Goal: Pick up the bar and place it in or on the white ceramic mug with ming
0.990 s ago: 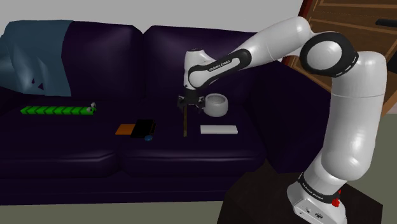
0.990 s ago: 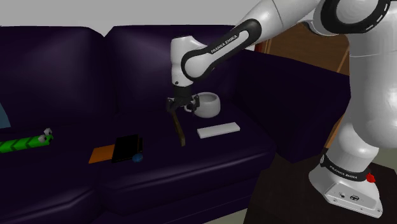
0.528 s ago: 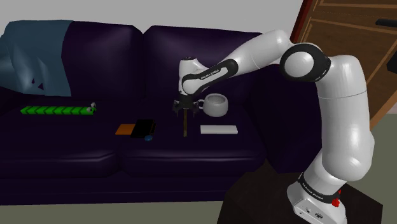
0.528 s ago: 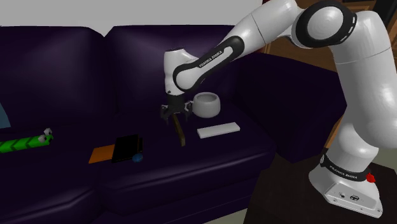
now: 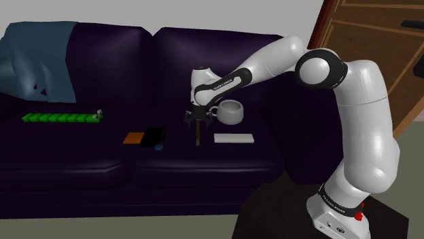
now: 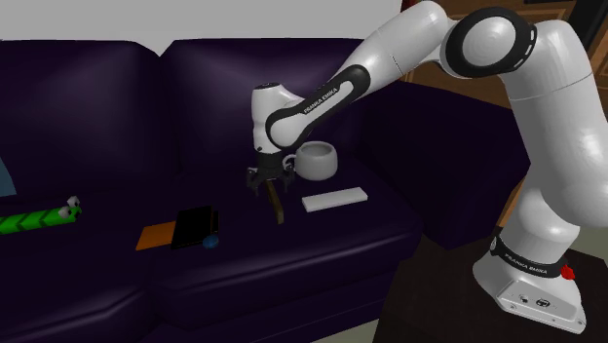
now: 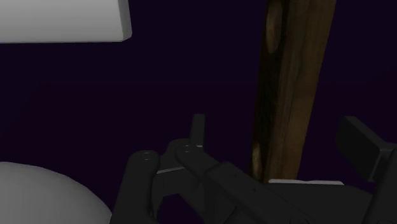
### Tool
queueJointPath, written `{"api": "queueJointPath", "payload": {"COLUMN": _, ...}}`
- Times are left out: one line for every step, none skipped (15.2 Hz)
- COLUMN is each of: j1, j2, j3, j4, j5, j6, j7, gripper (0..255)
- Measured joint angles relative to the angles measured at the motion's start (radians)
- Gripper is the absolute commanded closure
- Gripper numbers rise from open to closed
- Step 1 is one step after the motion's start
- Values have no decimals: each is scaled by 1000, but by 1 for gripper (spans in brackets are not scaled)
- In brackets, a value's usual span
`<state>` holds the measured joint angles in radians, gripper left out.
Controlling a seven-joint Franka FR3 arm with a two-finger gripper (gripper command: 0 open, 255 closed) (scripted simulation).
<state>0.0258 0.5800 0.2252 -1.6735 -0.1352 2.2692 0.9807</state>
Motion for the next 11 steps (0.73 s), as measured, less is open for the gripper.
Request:
{"api": "queueJointPath", "payload": {"j1": 0, "j2": 0, "j3": 0, "j4": 0, "j5": 0, "j6": 0, "j7": 0, "gripper": 0}}
{"api": "queueJointPath", "payload": {"j1": 0, "j2": 1, "j3": 0, "j4": 1, "j5": 0, "j6": 0, "j7": 0, "gripper": 0}}
{"api": "queueJointPath", "payload": {"j1": 0, "j2": 1, "j3": 0, "j4": 1, "j5": 0, "j6": 0, "j7": 0, "gripper": 255}}
{"api": "queueJointPath", "payload": {"j1": 0, "j2": 1, "j3": 0, "j4": 1, "j5": 0, "j6": 0, "j7": 0, "gripper": 255}}
{"api": "queueJointPath", "payload": {"j1": 0, "j2": 1, "j3": 0, "j4": 1, "j5": 0, "j6": 0, "j7": 0, "gripper": 255}}
{"api": "queueJointPath", "payload": {"j1": 0, "j2": 1, "j3": 0, "j4": 1, "j5": 0, "j6": 0, "j7": 0, "gripper": 255}}
{"api": "queueJointPath", "payload": {"j1": 0, "j2": 1, "j3": 0, "j4": 1, "j5": 0, "j6": 0, "j7": 0, "gripper": 255}}
{"api": "queueJointPath", "payload": {"j1": 0, "j2": 1, "j3": 0, "j4": 1, "j5": 0, "j6": 0, "j7": 0, "gripper": 255}}
{"api": "queueJointPath", "payload": {"j1": 0, "j2": 1, "j3": 0, "j4": 1, "j5": 0, "j6": 0, "j7": 0, "gripper": 255}}
{"api": "queueJointPath", "payload": {"j1": 0, "j2": 1, "j3": 0, "j4": 1, "j5": 0, "j6": 0, "j7": 0, "gripper": 255}}
{"api": "queueJointPath", "payload": {"j1": 0, "j2": 1, "j3": 0, "j4": 1, "j5": 0, "j6": 0, "j7": 0, "gripper": 255}}
